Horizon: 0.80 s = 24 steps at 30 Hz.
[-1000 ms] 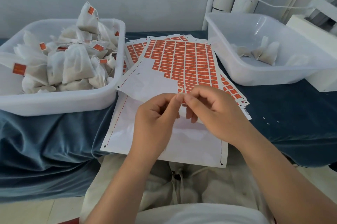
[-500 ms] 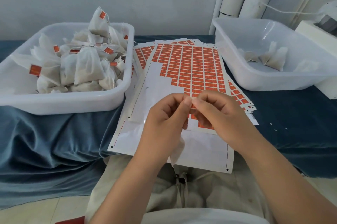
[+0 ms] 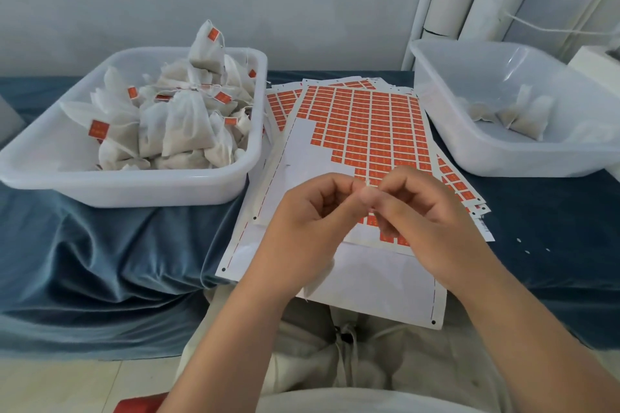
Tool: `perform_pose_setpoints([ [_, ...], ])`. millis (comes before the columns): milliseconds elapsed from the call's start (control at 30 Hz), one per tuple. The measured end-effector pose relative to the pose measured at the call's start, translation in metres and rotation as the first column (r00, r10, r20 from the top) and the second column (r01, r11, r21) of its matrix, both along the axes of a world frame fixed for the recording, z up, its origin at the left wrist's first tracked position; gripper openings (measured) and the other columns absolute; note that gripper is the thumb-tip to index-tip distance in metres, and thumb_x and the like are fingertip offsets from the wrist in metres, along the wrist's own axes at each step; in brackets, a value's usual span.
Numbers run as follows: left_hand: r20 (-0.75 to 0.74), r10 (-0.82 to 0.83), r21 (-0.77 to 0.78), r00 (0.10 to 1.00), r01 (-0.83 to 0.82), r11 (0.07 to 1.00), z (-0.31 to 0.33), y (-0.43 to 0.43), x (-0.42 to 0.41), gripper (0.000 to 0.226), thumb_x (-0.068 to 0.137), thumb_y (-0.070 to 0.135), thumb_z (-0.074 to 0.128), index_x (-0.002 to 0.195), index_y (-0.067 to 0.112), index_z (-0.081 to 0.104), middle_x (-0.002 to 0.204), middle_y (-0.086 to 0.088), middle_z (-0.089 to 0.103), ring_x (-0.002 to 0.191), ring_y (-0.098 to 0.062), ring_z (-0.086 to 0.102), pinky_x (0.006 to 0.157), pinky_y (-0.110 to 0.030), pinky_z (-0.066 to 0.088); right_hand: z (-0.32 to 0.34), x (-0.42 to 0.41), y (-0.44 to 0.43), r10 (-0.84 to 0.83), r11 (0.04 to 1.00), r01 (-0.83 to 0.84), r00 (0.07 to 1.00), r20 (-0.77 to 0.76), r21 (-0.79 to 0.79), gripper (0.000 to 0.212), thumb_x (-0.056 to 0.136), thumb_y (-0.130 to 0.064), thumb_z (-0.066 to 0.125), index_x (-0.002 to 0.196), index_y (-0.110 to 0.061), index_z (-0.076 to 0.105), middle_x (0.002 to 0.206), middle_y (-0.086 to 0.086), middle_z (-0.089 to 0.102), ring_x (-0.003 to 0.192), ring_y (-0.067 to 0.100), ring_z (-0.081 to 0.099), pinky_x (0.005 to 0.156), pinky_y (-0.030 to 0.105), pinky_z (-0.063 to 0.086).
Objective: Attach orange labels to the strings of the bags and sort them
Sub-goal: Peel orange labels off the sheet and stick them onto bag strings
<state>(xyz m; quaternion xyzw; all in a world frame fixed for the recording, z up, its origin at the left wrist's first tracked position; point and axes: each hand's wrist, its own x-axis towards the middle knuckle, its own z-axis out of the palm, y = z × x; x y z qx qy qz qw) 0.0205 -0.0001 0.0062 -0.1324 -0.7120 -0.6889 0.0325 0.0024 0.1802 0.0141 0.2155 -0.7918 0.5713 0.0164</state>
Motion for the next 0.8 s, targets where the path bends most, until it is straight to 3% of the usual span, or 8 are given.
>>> perform_pose_setpoints([
  [133,0.036,0.019,0.072,0.999,-0.022,0.997,0.007,-0.003,0.001,0.016,0.098,0.02,0.072,0.083,0.021,0.077,0.067,0.015,0.069,0.055,0.002,0.06,0.056,-0.007,0.046,0.003,0.001,-0.003,-0.005,1.0,0.004,0.998,0.063,0.016,0.022,0.101,-0.044,0.062,0.086,-0.03,0.068,0.074,-0.004,0.071,0.067,0.011,0.068,0.067,0.02,0.057],
  [233,0.018,0.143,0.066,0.99,-0.144,0.987,0.026,-0.019,-0.007,0.013,0.093,0.03,0.076,0.087,0.02,0.08,0.074,0.013,0.073,0.056,0.005,0.058,0.054,-0.007,0.045,0.005,0.0,-0.004,0.031,1.0,-0.029,0.979,0.201,-0.012,0.043,0.098,-0.064,0.044,0.083,-0.031,0.068,0.08,0.001,0.075,0.07,0.013,0.07,0.067,0.022,0.057],
  [400,-0.238,0.583,0.042,0.777,-0.591,0.805,0.086,-0.086,-0.066,0.012,0.096,0.026,0.072,0.089,0.022,0.08,0.079,0.006,0.08,0.071,-0.008,0.072,0.069,-0.023,0.055,0.007,-0.003,-0.001,0.105,0.992,-0.08,0.954,0.282,-0.097,0.063,0.088,-0.078,0.034,0.086,-0.029,0.074,0.082,0.007,0.076,0.071,0.018,0.072,0.066,0.021,0.056],
  [600,-0.378,0.645,0.067,0.664,-0.675,0.735,0.132,-0.147,-0.148,0.01,0.098,0.024,0.063,0.098,0.016,0.069,0.096,0.001,0.081,0.091,-0.014,0.077,0.08,-0.027,0.057,0.005,-0.005,-0.001,0.145,0.987,-0.113,0.935,0.324,-0.116,0.067,0.087,-0.079,0.035,0.083,-0.025,0.075,0.083,0.011,0.076,0.07,0.019,0.071,0.066,0.024,0.056],
  [667,-0.428,0.543,-0.179,0.723,-0.657,0.733,0.125,-0.153,-0.169,0.008,0.097,0.025,0.064,0.09,0.026,0.067,0.094,0.002,0.077,0.081,-0.008,0.071,0.079,-0.033,0.055,0.004,-0.006,-0.001,0.144,0.988,-0.117,0.936,0.321,-0.103,0.066,0.088,-0.077,0.034,0.082,-0.026,0.075,0.083,0.01,0.076,0.07,0.02,0.072,0.067,0.023,0.057],
  [733,-0.364,0.288,-0.741,0.886,-0.462,0.487,0.102,-0.156,-0.177,0.012,0.096,0.026,0.066,0.087,0.029,0.072,0.089,0.005,0.072,0.075,-0.009,0.066,0.071,-0.032,0.051,0.001,-0.007,0.0,0.146,0.988,-0.125,0.939,0.312,-0.087,0.065,0.091,-0.075,0.032,0.082,-0.028,0.076,0.083,0.008,0.077,0.071,0.02,0.073,0.068,0.023,0.058],
  [767,-0.299,0.189,-0.892,0.935,-0.344,0.293,0.09,-0.156,-0.176,0.012,0.098,0.028,0.066,0.09,0.028,0.075,0.087,0.007,0.072,0.078,-0.013,0.066,0.069,-0.032,0.051,0.0,-0.008,0.002,0.153,0.988,-0.138,0.94,0.305,-0.071,0.064,0.092,-0.074,0.031,0.083,-0.029,0.076,0.084,0.007,0.077,0.072,0.019,0.073,0.068,0.022,0.058],
  [800,-0.23,0.153,-0.94,0.961,-0.26,0.22,0.081,-0.156,-0.171,0.016,0.099,0.033,0.064,0.09,0.031,0.077,0.082,0.011,0.072,0.079,-0.016,0.065,0.066,-0.03,0.048,-0.001,-0.008,0.003,0.161,0.987,-0.153,0.941,0.299,-0.051,0.064,0.094,-0.074,0.03,0.084,-0.03,0.075,0.085,0.006,0.077,0.073,0.019,0.073,0.069,0.021,0.057],
])
